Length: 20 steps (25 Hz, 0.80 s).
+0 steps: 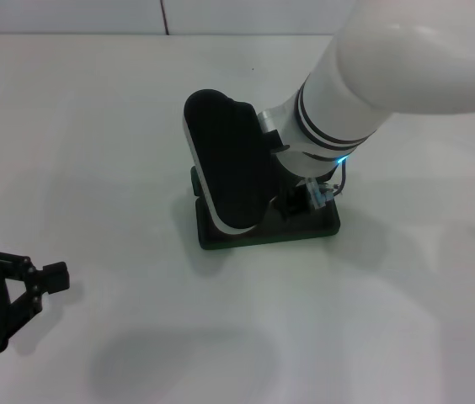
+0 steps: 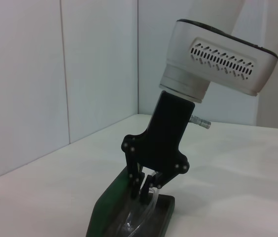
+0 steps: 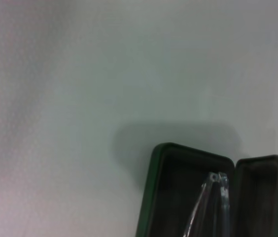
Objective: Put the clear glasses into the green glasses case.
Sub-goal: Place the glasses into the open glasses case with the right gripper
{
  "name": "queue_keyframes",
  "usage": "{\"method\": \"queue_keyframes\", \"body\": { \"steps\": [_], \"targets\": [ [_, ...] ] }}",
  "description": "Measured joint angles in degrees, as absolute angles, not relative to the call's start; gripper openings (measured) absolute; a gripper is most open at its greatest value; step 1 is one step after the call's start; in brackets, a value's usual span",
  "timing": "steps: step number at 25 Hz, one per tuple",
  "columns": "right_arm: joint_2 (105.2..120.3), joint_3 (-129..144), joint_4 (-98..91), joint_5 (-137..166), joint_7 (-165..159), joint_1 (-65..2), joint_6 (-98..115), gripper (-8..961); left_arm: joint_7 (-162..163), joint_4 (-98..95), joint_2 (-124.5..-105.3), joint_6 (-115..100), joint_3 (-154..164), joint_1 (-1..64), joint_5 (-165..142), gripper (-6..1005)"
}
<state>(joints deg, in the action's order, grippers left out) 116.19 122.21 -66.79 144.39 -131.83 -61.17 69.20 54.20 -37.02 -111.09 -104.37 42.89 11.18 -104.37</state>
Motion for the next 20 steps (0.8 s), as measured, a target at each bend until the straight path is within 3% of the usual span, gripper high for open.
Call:
{"method": "queue_keyframes", "body": {
  "steps": [20],
  "targets": [
    [116.18, 122.53, -65.97, 143.51, -131.08, -61.81, 69.19, 133, 53.61, -36.82, -111.18, -103.71, 42.89, 10.80, -104.42, 49]
  ]
}}
